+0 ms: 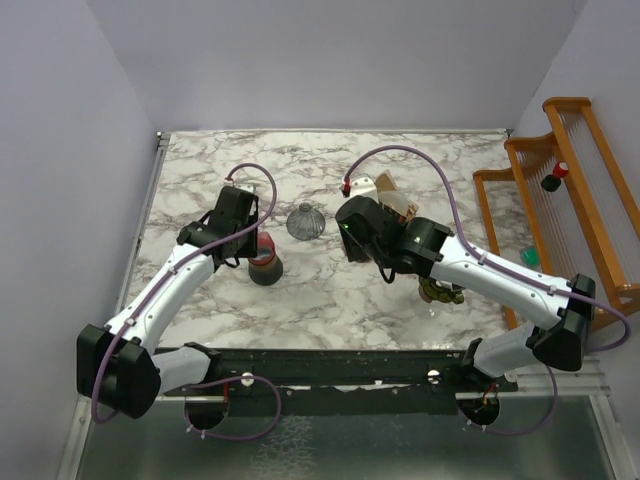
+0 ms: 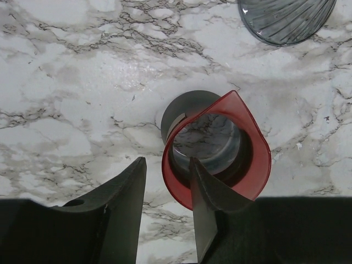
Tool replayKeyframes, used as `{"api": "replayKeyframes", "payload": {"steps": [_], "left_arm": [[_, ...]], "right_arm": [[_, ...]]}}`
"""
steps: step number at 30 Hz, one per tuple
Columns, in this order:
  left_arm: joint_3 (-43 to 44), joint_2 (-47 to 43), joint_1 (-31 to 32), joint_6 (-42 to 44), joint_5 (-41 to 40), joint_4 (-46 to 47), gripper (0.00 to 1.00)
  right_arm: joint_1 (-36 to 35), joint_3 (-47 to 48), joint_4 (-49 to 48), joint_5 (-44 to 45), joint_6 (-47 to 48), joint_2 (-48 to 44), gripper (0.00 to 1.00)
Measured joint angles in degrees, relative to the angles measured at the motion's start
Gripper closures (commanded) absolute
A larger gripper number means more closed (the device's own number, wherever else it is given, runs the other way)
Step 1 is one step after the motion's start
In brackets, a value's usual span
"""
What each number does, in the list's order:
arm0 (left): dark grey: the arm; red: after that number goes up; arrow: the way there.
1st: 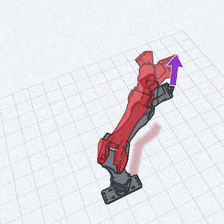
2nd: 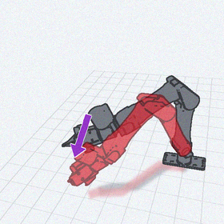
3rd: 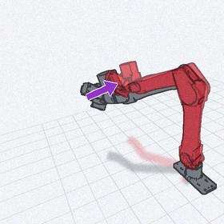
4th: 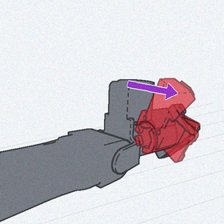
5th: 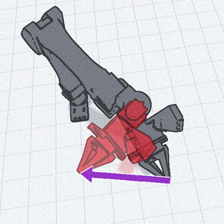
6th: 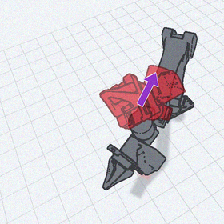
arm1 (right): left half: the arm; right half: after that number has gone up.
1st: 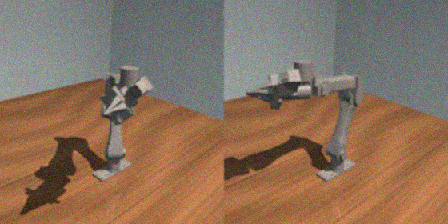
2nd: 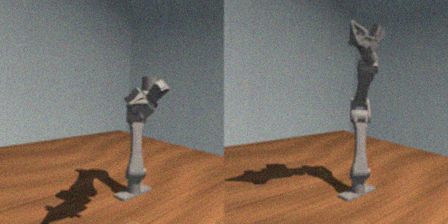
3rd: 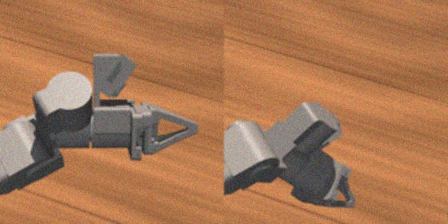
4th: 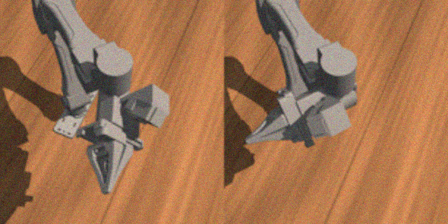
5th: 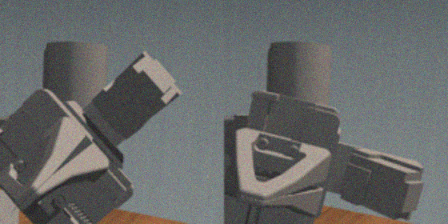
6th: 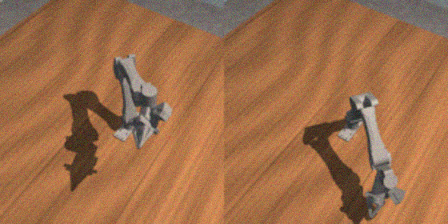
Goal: Place the coffee filter in the dripper
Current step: Pick up the coffee server from the center of the board.
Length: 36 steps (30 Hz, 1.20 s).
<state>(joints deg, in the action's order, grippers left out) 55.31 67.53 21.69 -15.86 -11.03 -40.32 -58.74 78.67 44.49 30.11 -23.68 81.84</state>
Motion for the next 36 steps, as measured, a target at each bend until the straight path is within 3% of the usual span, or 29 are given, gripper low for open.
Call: {"api": "replayKeyframes", "payload": {"steps": [6, 16, 30, 36], "left_arm": [[-0.76, 1.29, 0.00, -0.17, 0.81, 0.68, 0.72], [-1.11, 2.91, -0.24, -0.59, 2.67, 2.10, 0.99], [-1.11, 2.34, -0.17, -1.27, 7.19, 2.03, 1.00], [-1.11, -0.39, 3.23, -2.91, 9.07, 1.60, 1.00]], "right_arm": [[0.33, -0.55, -0.35, -0.39, 0.15, -0.20, 0.52], [0.37, -1.97, -0.57, -0.87, 0.13, -1.75, 0.52], [0.37, -2.25, -0.63, -0.85, 0.07, -4.55, 0.52], [0.37, -2.60, -0.66, -0.83, -0.22, -4.83, 0.52]]}}
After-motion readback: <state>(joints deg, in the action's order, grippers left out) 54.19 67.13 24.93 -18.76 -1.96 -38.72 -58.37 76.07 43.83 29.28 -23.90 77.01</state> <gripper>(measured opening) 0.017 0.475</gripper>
